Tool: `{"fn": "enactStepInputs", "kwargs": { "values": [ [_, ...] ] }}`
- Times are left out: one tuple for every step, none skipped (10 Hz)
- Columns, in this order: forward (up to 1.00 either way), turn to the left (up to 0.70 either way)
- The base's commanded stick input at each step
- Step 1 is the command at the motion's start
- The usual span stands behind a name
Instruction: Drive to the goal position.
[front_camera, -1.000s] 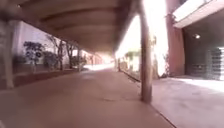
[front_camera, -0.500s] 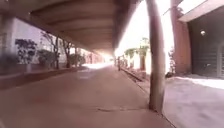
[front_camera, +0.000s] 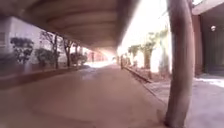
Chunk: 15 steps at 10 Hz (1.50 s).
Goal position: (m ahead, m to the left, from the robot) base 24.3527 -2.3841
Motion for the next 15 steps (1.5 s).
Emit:
{"fn": "enactStepInputs", "kwargs": {
  "values": [
    [0.85,0.0],
    [0.85,0.0],
    [0.85,0.0],
    [0.85,0.0],
    [0.85,0.0],
    [0.85,0.0],
    [0.85,0.0],
    [0.85,0.0],
    [0.85,0.0],
    [0.85,0.0],
    [0.85,0.0],
    [0.85,0.0],
    [0.85,0.0],
    [0.85,0.0],
    [0.85,0.0]
  ]
}}
